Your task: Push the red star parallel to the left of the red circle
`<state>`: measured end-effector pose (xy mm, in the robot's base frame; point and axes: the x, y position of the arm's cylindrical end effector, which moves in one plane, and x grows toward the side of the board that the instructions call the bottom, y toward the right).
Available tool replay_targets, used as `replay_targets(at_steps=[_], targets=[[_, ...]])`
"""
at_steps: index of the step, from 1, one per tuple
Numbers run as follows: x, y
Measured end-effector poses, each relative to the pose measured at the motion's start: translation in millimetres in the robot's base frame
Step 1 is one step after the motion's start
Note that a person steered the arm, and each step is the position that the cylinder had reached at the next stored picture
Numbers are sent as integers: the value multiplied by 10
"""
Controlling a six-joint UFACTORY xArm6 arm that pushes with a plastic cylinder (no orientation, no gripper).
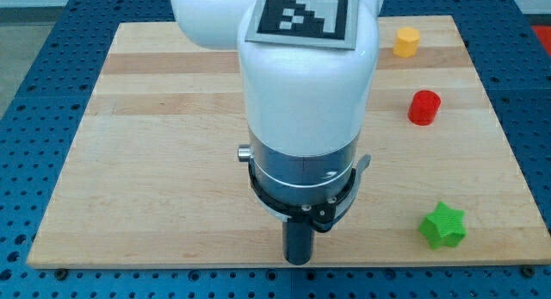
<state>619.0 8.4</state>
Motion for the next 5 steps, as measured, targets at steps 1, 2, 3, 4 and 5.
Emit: replay_targets(at_steps=[1,2,3,4,5], targets=[[-119,0],[-1131,-64],[-1829,-125],[-1852,-125],[-1549,-71]])
